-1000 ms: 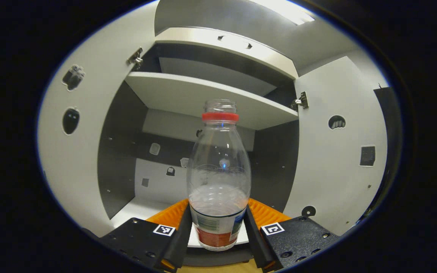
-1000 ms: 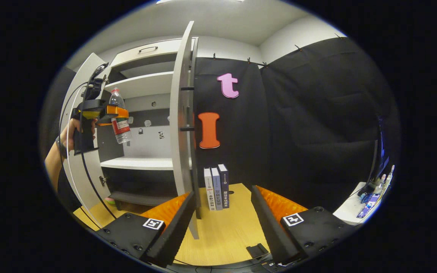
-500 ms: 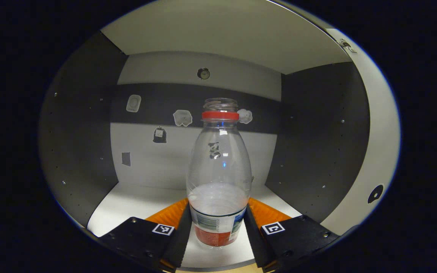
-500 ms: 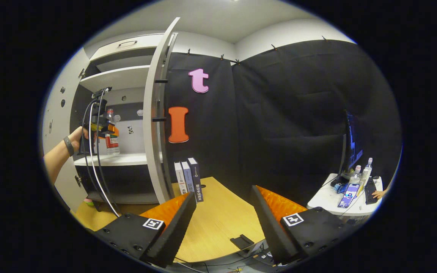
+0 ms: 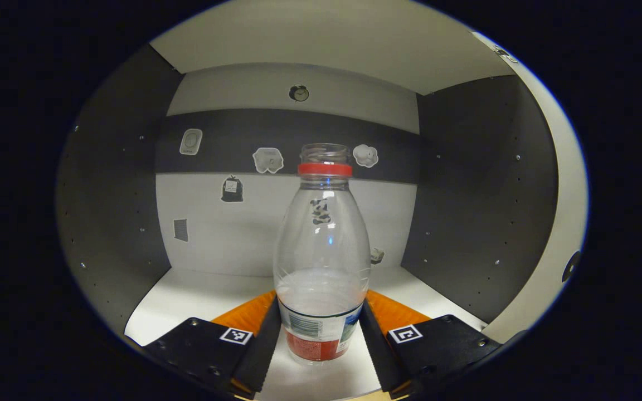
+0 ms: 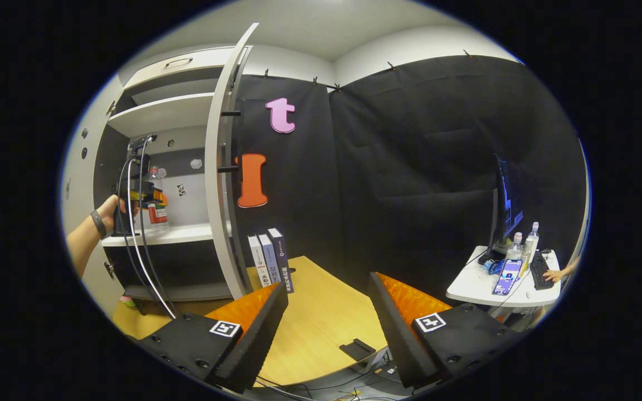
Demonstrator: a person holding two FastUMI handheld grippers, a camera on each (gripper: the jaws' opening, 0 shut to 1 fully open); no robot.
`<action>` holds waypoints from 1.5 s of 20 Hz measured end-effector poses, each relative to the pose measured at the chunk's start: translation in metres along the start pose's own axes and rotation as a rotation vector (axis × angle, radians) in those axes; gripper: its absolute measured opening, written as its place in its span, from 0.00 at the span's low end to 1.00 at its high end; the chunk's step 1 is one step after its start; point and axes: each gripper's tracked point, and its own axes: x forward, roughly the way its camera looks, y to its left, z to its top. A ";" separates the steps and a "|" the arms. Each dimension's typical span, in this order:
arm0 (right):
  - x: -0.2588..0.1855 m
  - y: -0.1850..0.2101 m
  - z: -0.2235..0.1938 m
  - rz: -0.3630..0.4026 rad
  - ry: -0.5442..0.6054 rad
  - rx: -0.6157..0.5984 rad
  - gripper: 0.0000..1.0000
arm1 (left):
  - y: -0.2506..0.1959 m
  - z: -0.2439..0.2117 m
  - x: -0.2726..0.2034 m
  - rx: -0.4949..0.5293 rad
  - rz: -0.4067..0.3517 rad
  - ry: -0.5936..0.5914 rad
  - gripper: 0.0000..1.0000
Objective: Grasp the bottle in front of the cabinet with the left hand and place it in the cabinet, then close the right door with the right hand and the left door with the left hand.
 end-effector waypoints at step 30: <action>0.020 -0.015 0.013 0.254 -0.023 0.005 0.89 | 0.006 0.085 -0.206 -0.149 0.160 -0.425 0.94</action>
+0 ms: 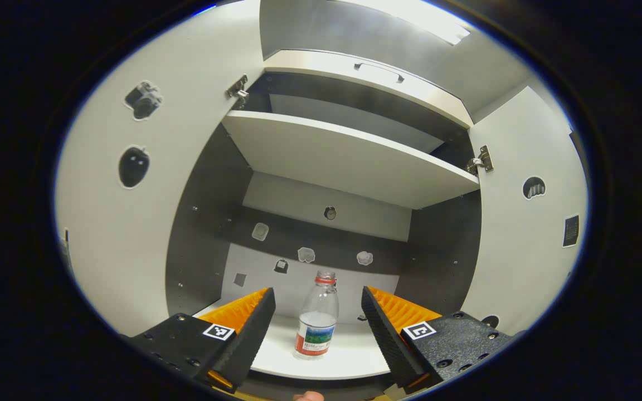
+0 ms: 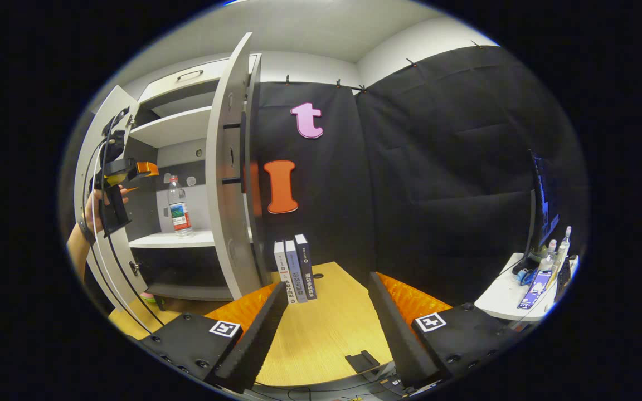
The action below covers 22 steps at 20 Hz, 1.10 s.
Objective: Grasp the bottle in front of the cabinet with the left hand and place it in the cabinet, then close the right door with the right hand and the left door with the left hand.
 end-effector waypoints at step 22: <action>0.022 0.058 0.020 0.120 -0.049 0.042 0.98 | 0.003 -0.073 -0.226 0.067 -0.062 0.066 0.95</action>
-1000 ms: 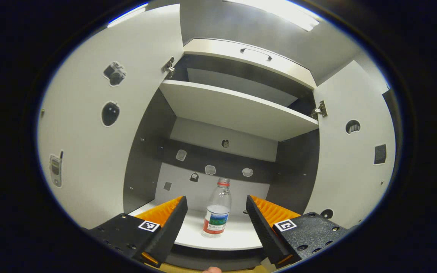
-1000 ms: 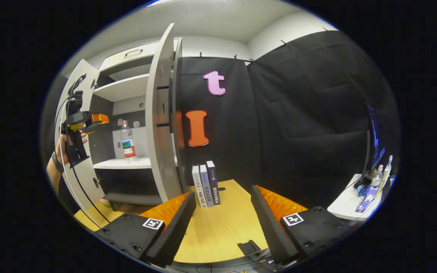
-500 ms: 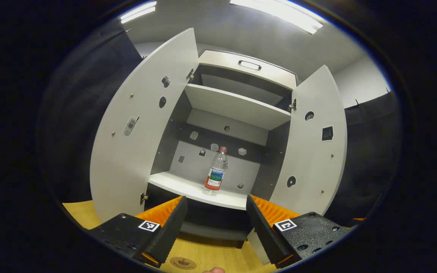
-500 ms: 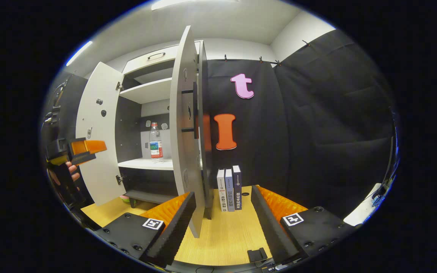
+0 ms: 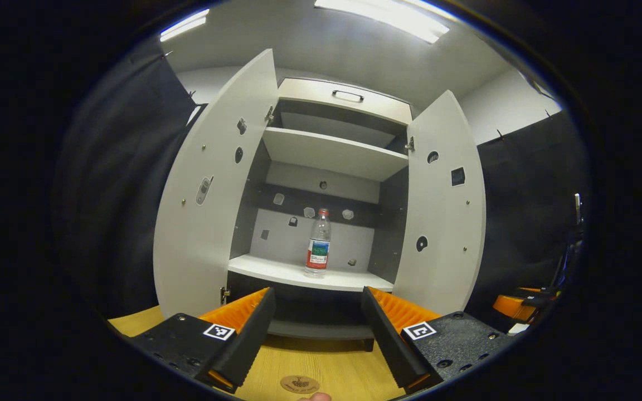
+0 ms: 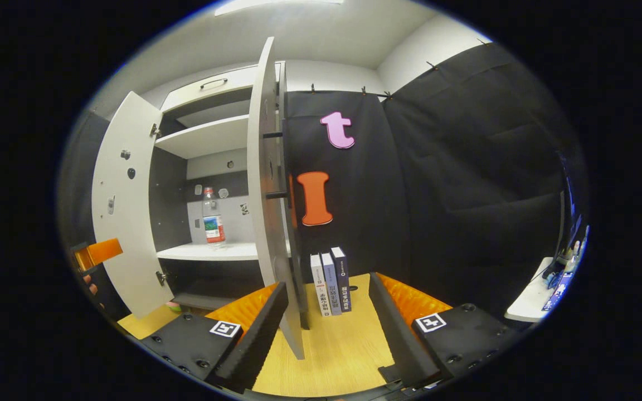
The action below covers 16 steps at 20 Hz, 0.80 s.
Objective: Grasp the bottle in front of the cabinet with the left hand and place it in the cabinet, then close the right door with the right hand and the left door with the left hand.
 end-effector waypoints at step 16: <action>0.094 -0.010 0.131 -0.038 -0.137 -0.078 0.98 | 0.057 -0.026 0.001 -0.073 -0.028 0.048 0.97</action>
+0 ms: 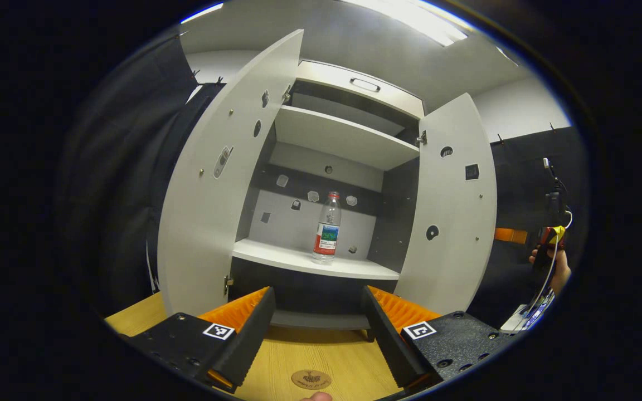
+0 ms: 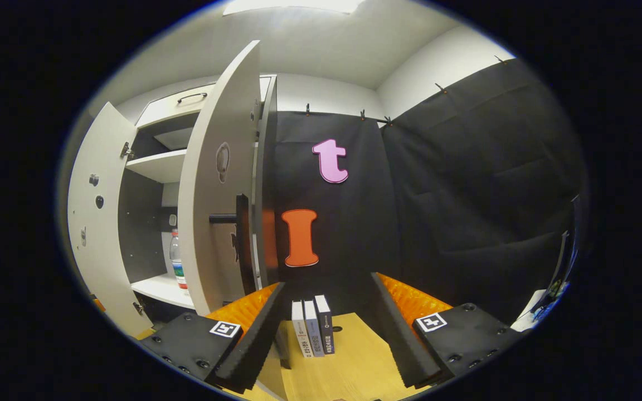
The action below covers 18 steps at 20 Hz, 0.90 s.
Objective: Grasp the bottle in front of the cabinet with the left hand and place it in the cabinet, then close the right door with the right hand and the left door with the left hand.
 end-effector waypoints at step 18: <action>-0.014 0.106 -0.017 0.196 0.023 0.005 0.95 | -0.010 0.006 0.013 -0.012 -0.076 -0.030 0.95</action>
